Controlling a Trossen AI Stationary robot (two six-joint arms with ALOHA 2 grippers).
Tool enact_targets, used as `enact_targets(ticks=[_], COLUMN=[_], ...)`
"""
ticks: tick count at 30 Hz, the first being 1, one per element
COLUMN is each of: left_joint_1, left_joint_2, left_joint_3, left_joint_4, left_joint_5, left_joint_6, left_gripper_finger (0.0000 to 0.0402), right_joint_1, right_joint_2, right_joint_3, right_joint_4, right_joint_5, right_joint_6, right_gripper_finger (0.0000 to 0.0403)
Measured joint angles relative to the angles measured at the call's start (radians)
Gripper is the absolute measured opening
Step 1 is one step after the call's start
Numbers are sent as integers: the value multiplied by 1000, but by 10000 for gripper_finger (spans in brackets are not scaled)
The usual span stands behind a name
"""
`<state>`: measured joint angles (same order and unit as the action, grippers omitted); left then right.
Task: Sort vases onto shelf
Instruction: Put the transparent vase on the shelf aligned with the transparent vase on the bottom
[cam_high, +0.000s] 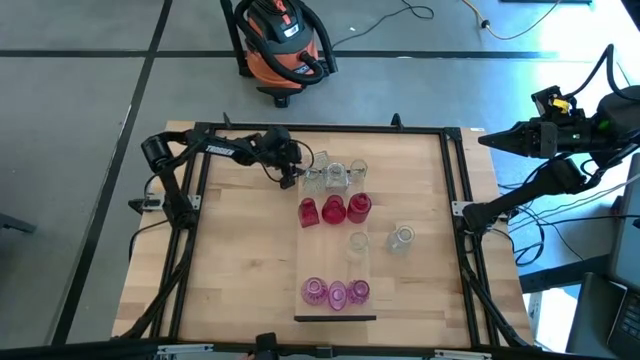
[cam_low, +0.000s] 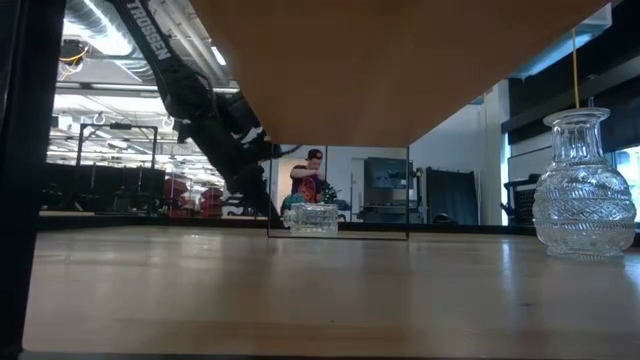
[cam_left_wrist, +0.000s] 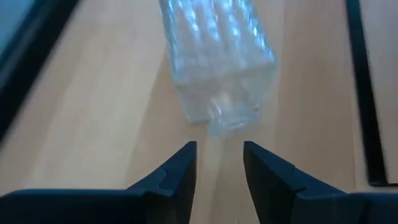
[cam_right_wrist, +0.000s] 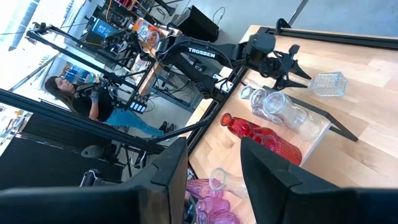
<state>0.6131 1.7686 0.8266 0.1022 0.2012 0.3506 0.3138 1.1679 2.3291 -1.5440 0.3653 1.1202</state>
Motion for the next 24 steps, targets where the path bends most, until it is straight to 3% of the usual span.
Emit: enact_targets(ticks=[15,24], left_joint_1=[-3,-12], left_joint_2=[16,16], left_joint_3=[0,3], left_joint_4=[-2,35], left_joint_5=[134,25], left_joint_6=[-94,-111], left_gripper_finger=[146,182], right_joint_1=[0,0], right_joint_2=[0,0], right_joint_3=[0,0], right_joint_4=[0,0], right_joint_5=[0,0], right_joint_6=[0,0], right_gripper_finger=[131,131])
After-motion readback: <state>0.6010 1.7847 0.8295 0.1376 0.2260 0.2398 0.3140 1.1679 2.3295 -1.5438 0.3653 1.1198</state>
